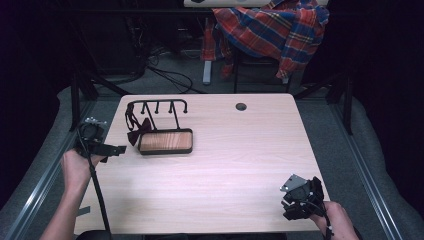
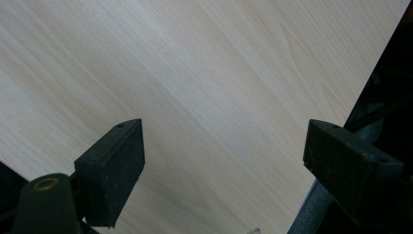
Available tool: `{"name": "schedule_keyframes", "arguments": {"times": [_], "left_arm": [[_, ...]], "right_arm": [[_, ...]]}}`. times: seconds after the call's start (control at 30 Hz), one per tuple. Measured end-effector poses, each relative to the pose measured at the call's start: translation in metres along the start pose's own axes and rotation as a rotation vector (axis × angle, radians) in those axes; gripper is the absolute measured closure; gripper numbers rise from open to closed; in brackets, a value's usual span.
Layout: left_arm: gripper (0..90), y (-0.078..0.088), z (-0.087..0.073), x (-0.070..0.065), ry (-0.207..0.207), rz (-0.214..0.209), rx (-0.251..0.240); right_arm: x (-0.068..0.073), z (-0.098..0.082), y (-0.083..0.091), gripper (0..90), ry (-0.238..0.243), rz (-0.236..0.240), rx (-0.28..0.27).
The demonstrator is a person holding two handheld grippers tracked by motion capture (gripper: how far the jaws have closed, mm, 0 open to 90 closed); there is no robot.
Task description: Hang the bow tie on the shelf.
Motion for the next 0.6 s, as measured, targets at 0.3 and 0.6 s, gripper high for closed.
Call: {"name": "schedule_keyframes", "arguments": {"times": [0.3, 0.6], "left_arm": [[0.5, 0.001, -0.017, -0.006, 0.011, -0.002, 0.002], [0.5, -0.005, -0.036, -0.015, 0.013, -0.020, 0.045]], "right_arm": [[0.000, 0.000, 0.001, 14.9, 0.006, -0.003, 0.003], [0.001, 0.000, 0.001, 14.9, 0.004, -0.003, -0.006]]}}
Point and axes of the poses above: each handheld gripper's, and its own axes: y roughly backward along the jaws, z roughly out of its top, x roughly to its left, the point moved 5 cm from there along -y, roughly forward along the jaws, and after that the axes turned 15 degrees about -y, right-handed, at the moved point
